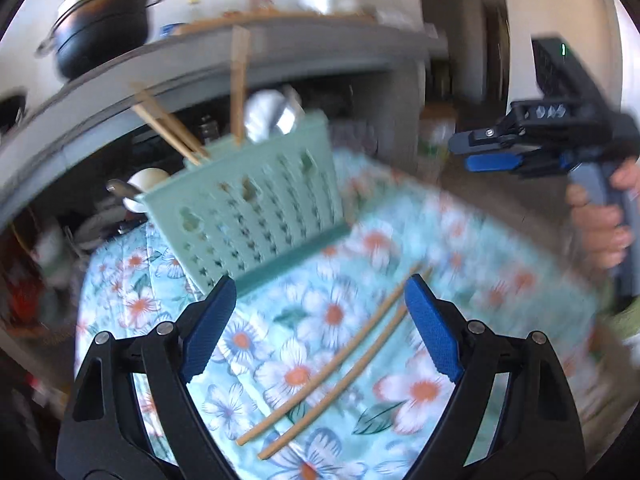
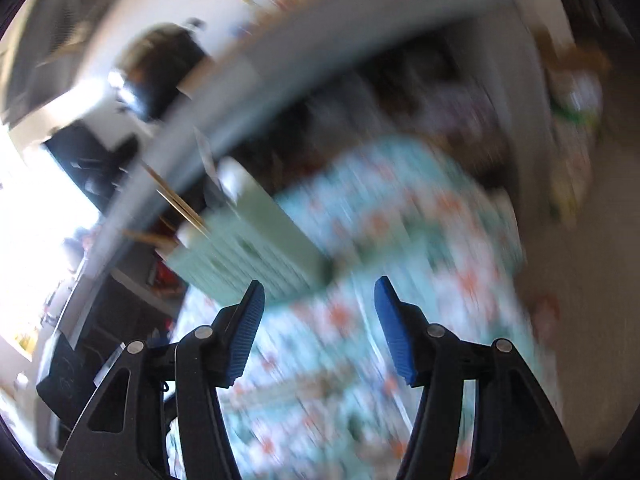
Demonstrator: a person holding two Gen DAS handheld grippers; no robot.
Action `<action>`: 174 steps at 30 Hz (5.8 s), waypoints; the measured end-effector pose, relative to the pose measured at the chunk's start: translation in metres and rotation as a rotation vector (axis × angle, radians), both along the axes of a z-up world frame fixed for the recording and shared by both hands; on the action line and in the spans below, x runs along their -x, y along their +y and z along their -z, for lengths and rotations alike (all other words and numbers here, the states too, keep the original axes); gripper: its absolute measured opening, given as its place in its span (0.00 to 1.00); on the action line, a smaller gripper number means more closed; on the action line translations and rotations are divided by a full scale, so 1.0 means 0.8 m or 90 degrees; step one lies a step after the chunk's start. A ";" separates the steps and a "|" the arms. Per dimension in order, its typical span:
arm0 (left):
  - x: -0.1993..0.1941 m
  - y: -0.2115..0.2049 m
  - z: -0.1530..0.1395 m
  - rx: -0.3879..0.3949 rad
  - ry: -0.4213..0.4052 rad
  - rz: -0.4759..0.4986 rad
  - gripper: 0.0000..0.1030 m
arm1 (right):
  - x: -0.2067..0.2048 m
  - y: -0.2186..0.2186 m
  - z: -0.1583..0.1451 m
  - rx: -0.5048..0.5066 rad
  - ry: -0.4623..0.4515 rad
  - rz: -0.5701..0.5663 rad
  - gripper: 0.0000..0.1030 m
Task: Organize utensils
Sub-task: 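Move both open tools down to the last two chopsticks on the cloth, then close the left tool on one chopstick and lift it, then carry the chopstick toward the holder with the left tool while the right tool grasps the last chopstick, then hold both chopsticks above the green holder with both tools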
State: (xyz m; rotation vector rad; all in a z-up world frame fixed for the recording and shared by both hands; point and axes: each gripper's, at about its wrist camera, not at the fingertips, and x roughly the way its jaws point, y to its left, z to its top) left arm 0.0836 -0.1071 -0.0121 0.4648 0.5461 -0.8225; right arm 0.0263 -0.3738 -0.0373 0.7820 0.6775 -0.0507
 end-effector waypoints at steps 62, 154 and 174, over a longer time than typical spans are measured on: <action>0.082 -0.110 0.095 -0.274 0.023 0.261 0.30 | 0.041 -0.013 0.050 -0.121 -0.009 0.004 0.53; -0.025 0.050 -0.067 0.110 0.063 -0.025 0.04 | 0.005 0.033 0.005 -0.157 -0.125 0.106 0.06; -0.025 0.050 -0.067 0.109 0.063 -0.025 0.04 | 0.008 0.032 0.002 -0.158 -0.132 0.109 0.06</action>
